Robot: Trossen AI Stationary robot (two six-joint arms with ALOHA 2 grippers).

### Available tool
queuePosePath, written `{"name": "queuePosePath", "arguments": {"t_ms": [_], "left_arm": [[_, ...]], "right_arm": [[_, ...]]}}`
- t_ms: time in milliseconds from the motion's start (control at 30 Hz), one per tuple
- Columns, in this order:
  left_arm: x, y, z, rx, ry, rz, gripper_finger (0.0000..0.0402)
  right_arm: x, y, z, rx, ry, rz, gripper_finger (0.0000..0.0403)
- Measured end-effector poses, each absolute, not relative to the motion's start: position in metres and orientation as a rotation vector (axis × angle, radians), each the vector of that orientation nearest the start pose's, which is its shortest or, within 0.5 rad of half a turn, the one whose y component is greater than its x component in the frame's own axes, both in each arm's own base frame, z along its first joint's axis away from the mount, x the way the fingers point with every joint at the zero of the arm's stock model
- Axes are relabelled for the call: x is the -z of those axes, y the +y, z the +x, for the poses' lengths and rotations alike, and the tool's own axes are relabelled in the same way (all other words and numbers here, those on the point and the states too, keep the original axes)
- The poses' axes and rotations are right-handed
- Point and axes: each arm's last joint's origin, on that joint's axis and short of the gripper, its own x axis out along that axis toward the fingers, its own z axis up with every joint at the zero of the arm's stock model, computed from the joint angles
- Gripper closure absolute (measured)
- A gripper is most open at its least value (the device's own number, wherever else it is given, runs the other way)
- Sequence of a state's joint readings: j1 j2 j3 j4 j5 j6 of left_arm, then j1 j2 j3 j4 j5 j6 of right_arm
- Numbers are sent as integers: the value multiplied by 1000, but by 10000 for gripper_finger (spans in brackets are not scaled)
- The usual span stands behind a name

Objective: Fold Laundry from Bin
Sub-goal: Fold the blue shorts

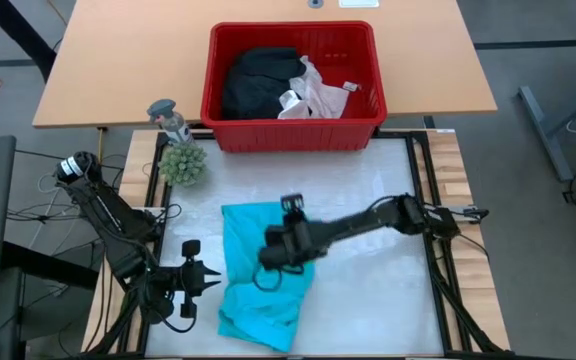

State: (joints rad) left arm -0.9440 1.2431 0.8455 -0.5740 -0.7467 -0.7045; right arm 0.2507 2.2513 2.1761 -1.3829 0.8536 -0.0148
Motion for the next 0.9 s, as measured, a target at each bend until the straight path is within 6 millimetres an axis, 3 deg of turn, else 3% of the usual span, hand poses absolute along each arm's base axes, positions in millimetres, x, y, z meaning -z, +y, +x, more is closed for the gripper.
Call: {"name": "queuePosePath", "arguments": {"t_ms": [200, 500, 733, 900], "left_arm": [[-242, -185, 150, -23, 630, 8, 331], [-242, -199, 147, 23, 585, -26, 331], [-200, -216, 160, -83, 625, 97, 331], [-174, -231, 169, -85, 654, 59, 331]], "right_arm": [[-284, 56, 463, 420, 1141, -799, 383], [-292, 35, 487, 216, 962, -701, 383], [-297, 28, 496, 108, 864, -700, 383], [-300, 24, 501, 32, 802, -713, 383]]}}
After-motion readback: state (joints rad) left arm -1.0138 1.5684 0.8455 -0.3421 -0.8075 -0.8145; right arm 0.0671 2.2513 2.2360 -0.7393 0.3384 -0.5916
